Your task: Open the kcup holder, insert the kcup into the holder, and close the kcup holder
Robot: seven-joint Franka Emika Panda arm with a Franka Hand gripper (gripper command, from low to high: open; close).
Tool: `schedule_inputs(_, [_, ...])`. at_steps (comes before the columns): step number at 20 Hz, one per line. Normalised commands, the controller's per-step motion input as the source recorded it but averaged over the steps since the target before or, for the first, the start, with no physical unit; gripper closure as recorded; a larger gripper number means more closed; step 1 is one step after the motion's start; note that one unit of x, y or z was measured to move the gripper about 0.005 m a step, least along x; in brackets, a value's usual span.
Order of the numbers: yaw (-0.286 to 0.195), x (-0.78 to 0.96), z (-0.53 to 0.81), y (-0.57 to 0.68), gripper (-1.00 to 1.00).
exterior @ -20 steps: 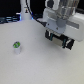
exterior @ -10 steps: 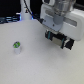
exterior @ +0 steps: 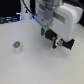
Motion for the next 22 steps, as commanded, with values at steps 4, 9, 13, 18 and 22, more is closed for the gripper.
schedule_inputs(4, [-0.250, -0.31, 0.06, -0.39, -1.00])
schedule_inputs(9, [-0.234, -0.33, 0.02, -0.45, -1.00])
schedule_inputs(13, [-0.217, -0.32, 0.01, -0.50, -1.00])
schedule_inputs(18, [-0.211, -0.30, -0.01, -0.52, -1.00])
schedule_inputs(22, [-0.200, -0.32, -0.05, -0.55, -1.00])
